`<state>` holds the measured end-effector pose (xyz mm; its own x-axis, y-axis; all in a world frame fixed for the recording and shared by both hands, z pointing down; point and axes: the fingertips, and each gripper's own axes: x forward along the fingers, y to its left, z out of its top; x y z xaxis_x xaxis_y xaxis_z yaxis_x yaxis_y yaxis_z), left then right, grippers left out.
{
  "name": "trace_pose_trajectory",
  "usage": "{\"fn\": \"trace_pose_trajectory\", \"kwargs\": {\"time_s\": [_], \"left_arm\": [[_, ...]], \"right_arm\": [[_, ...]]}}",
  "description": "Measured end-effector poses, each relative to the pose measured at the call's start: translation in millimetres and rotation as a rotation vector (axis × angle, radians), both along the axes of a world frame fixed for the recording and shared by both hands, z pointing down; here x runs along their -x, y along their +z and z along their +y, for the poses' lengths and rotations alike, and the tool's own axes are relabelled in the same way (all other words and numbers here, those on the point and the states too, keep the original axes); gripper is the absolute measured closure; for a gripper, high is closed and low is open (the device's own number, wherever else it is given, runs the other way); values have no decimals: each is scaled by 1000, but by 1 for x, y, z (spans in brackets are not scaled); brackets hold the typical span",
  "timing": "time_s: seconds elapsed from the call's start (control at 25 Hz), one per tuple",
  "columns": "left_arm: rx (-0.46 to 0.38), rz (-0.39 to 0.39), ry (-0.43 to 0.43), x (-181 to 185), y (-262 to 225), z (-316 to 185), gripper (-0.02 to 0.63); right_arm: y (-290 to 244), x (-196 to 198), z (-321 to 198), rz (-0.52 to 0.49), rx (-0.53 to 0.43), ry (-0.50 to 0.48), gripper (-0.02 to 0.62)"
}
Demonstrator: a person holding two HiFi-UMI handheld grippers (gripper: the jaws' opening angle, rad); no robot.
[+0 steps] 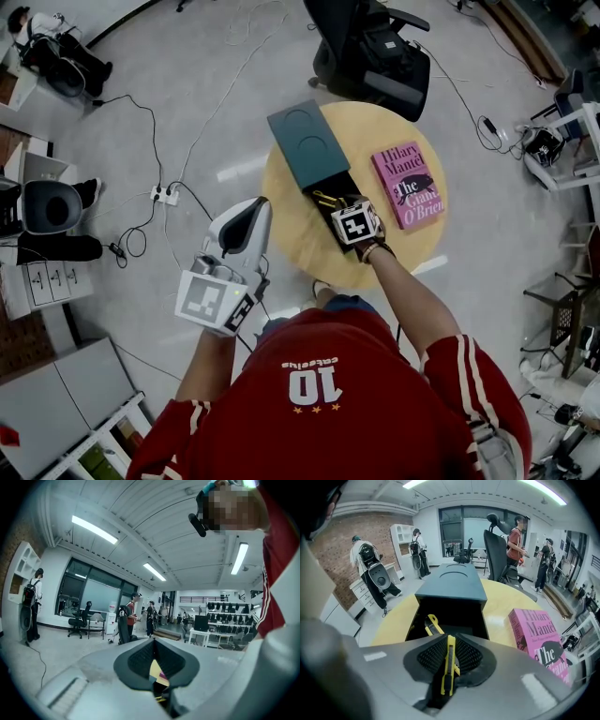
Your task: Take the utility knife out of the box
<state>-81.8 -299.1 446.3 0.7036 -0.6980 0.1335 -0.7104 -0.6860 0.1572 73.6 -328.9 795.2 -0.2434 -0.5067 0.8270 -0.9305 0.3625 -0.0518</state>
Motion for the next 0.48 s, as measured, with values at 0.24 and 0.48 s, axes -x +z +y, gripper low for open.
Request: {"fn": "trace_pose_trajectory", "kwargs": {"time_s": [0.24, 0.48], "left_arm": [[-18, 2, 3, 3, -8, 9, 603], [-51, 7, 7, 7, -20, 24, 603]], "right_arm": [[-29, 3, 2, -6, -70, -4, 557], [-71, 2, 8, -14, -171, -6, 557]]}}
